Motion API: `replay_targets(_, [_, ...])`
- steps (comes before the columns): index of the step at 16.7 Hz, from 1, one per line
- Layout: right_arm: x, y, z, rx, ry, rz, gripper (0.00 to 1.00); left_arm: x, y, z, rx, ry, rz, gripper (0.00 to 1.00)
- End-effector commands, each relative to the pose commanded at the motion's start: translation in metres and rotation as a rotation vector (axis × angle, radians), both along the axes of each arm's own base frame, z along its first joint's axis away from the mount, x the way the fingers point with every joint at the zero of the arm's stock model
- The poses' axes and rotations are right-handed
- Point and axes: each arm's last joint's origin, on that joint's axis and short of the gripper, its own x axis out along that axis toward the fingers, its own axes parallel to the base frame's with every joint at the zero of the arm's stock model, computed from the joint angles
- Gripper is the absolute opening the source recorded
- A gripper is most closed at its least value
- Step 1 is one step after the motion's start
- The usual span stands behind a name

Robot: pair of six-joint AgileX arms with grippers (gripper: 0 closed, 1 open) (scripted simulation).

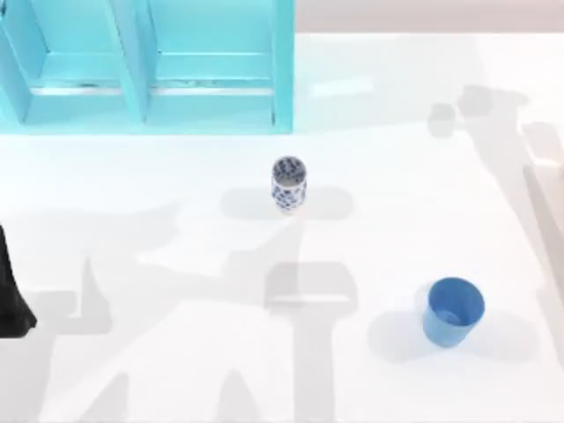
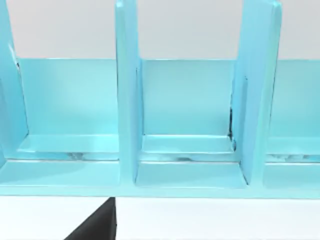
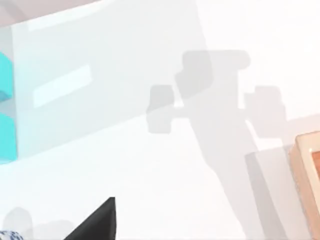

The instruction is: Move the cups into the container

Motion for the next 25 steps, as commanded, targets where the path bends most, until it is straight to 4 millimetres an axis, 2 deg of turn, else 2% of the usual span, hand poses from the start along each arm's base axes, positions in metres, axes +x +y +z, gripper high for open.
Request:
replay_targets(4, [0.065, 0.052, -0.026, -0.003, 0.185, 0.017, 1.00, 0.000, 0.000, 0.000, 0.000, 0.000, 0.000, 1.00])
replay_targets(6, [0.085, 0.085, -0.048, -0.017, 0.269, 0.042, 1.00, 0.000, 0.000, 0.000, 0.000, 0.000, 0.000, 1.00])
replay_targets(8, [0.097, 0.120, -0.072, -0.035, 0.343, 0.079, 1.00, 0.000, 0.000, 0.000, 0.000, 0.000, 0.000, 1.00])
replay_targets(13, [0.096, 0.197, -0.118, -0.066, 0.434, 0.164, 1.00, 0.000, 0.000, 0.000, 0.000, 0.000, 0.000, 1.00])
replay_targets(17, [0.085, 0.238, -0.153, -0.105, 0.499, 0.203, 1.00, 0.000, 0.000, 0.000, 0.000, 0.000, 0.000, 1.00])
replay_targets(20, [0.079, 0.252, -0.164, -0.125, 0.510, 0.217, 1.00, 0.000, 0.000, 0.000, 0.000, 0.000, 0.000, 1.00])
replay_targets(25, [0.079, 0.253, -0.164, -0.126, 0.510, 0.217, 1.00, 0.000, 0.000, 0.000, 0.000, 0.000, 0.000, 1.00])
